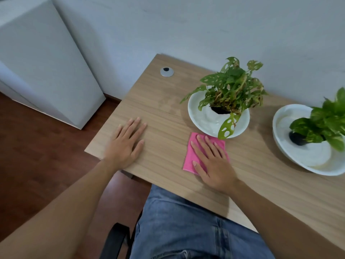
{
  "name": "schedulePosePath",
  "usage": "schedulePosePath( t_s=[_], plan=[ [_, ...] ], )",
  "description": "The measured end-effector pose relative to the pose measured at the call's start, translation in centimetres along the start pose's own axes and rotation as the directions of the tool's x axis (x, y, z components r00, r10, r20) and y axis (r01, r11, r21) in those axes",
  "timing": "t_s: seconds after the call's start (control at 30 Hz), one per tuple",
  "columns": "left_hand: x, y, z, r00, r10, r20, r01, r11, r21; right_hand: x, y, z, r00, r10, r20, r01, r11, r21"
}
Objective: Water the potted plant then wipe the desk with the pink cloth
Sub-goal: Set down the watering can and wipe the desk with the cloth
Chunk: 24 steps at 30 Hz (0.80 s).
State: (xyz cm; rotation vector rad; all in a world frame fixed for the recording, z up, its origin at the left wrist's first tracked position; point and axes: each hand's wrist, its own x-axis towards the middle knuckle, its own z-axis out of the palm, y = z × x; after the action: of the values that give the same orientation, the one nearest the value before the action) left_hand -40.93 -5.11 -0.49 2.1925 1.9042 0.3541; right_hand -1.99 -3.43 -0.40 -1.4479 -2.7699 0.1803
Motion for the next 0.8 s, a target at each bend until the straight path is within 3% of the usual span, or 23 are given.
schedulePosePath(
  t_s=[0.5, 0.8],
  plan=[
    [0.1, -0.5, 0.7, 0.999, -0.039, -0.016, 0.039, 0.999, 0.008, 11.9, -11.8, 1.4, 0.999, 0.024, -0.028, -0.021, 0.995, 0.096],
    [0.2, -1.0, 1.1, 0.999, -0.028, -0.02, 0.028, 1.0, 0.013, 13.1, -12.7, 1.6, 1.0, 0.019, -0.018, -0.016, 0.987, 0.159]
  ],
)
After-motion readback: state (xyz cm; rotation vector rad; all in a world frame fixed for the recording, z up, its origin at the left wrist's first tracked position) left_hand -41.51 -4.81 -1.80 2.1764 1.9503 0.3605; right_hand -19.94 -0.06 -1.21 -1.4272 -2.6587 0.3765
